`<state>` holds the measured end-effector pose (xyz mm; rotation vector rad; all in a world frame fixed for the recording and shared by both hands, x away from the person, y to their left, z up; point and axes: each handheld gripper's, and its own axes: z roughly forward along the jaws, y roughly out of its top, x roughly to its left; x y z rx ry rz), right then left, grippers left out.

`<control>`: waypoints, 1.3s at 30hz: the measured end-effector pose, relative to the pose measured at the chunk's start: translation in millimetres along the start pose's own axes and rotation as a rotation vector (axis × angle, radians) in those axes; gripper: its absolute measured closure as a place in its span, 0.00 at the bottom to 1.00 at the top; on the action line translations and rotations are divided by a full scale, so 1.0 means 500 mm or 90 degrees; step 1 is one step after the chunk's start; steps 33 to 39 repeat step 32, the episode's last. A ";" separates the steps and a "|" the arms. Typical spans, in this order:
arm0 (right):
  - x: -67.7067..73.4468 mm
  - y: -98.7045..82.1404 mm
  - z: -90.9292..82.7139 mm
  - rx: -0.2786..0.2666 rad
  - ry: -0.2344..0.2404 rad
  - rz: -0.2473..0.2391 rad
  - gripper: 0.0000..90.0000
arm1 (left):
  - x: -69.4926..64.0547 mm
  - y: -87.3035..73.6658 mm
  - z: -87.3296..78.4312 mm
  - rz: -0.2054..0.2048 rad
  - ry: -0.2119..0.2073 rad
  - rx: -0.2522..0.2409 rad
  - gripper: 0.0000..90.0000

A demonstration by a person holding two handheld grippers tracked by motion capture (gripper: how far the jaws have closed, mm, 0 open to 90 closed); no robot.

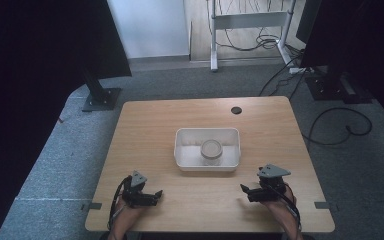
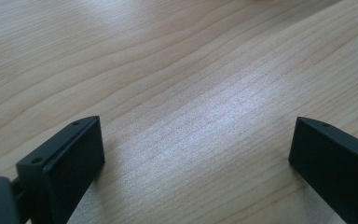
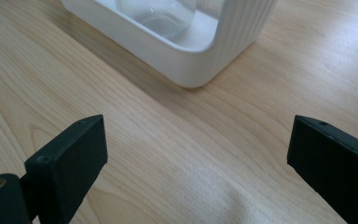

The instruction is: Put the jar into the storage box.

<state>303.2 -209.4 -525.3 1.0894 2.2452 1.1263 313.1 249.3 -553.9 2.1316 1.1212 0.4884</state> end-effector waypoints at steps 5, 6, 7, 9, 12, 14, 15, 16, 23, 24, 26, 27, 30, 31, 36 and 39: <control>-0.002 -0.014 0.000 0.010 -0.003 0.004 0.05 | 0.000 0.000 0.000 0.000 0.000 0.000 0.03; -0.003 -0.017 0.000 0.012 -0.003 0.006 0.05 | 0.000 0.000 0.000 0.000 0.000 0.000 0.03; -0.004 -0.020 0.000 0.014 -0.004 0.007 0.05 | 0.000 0.000 0.000 0.000 0.000 0.000 0.03; -0.005 -0.027 0.000 0.019 -0.005 0.010 0.05 | 0.000 0.000 0.000 0.000 0.000 0.000 0.03; -0.006 -0.036 0.000 0.029 -0.006 0.014 0.05 | 0.000 0.000 0.000 0.000 0.000 0.000 0.03; -0.007 -0.042 0.001 0.034 -0.007 0.017 0.05 | 0.000 0.000 0.000 0.000 0.000 0.000 0.03; -0.008 -0.045 0.001 0.038 -0.007 0.018 0.05 | 0.000 0.000 0.000 0.000 0.000 0.000 0.03; -0.008 -0.048 0.002 0.042 -0.007 0.019 0.05 | 0.000 0.000 0.000 0.000 0.000 0.000 0.03; -0.008 -0.063 0.007 0.065 -0.008 0.025 0.05 | 0.000 0.000 0.000 0.000 0.000 0.000 0.03; -0.008 -0.064 0.007 0.068 -0.008 0.025 0.05 | 0.000 0.000 0.000 0.000 0.000 0.000 0.03; -0.007 -0.067 0.009 0.074 -0.007 0.025 0.05 | 0.000 0.000 0.000 0.000 0.000 0.000 0.03; -0.008 -0.068 0.009 0.076 -0.007 0.026 0.05 | 0.000 0.000 0.000 0.000 0.000 0.000 0.03; -0.008 -0.072 0.011 0.085 -0.006 0.028 0.05 | 0.000 0.000 0.000 0.000 0.000 0.000 0.03; -0.008 -0.073 0.012 0.087 -0.005 0.027 0.05 | 0.000 0.000 0.000 0.000 0.000 0.000 0.03; -0.008 -0.073 0.012 0.089 -0.004 0.028 0.05 | 0.000 0.000 0.000 0.000 0.000 0.000 0.03; -0.008 -0.073 0.012 0.089 -0.004 0.028 0.05 | 0.000 0.000 0.000 0.000 0.000 0.000 0.03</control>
